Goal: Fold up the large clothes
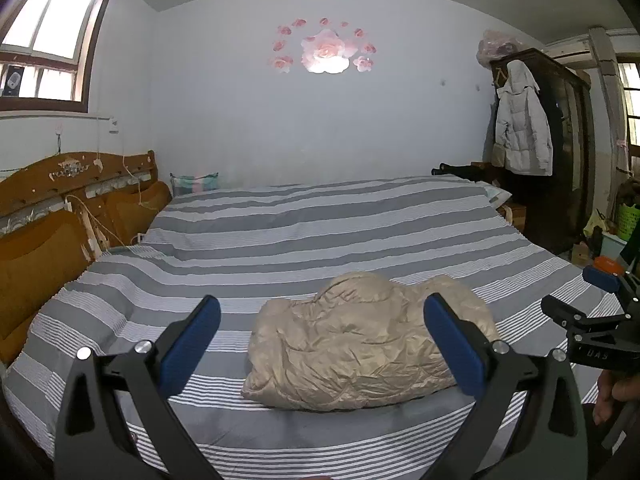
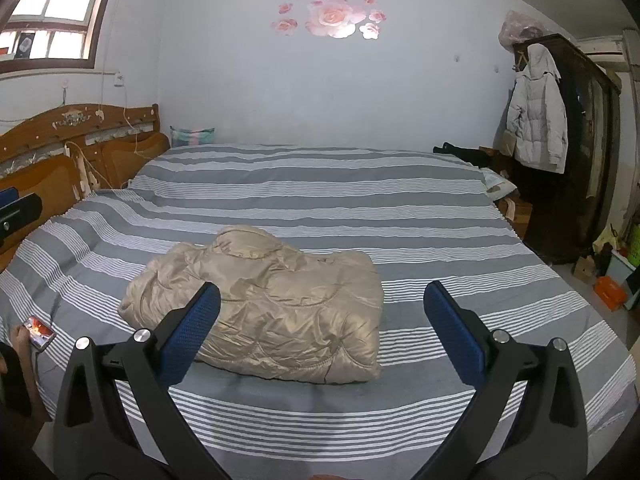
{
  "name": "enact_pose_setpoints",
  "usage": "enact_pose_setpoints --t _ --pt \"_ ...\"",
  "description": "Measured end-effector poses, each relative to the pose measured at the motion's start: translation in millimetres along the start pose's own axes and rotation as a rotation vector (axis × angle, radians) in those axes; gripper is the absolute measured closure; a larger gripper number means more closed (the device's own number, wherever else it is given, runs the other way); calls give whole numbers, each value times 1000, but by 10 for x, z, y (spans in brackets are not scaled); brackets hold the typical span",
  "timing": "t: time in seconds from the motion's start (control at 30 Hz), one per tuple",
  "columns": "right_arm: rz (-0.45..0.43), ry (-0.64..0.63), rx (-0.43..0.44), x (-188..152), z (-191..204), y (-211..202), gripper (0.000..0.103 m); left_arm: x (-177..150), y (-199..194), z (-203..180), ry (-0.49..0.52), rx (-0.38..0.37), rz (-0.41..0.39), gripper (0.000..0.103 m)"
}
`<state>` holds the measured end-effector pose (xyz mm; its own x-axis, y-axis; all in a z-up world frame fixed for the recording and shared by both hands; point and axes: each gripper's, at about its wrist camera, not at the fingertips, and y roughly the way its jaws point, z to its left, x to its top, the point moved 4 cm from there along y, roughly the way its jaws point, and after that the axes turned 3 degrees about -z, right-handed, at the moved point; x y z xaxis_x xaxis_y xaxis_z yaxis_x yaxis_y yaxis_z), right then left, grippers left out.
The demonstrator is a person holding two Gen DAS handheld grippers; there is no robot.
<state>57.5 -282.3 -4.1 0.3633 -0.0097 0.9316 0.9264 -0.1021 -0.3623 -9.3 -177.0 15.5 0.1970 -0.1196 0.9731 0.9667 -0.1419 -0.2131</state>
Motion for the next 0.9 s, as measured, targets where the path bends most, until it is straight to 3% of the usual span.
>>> enact_pose_setpoints --t 0.9 --pt "-13 1 -6 76 -13 -38 3 1 3 59 -15 18 -10 2"
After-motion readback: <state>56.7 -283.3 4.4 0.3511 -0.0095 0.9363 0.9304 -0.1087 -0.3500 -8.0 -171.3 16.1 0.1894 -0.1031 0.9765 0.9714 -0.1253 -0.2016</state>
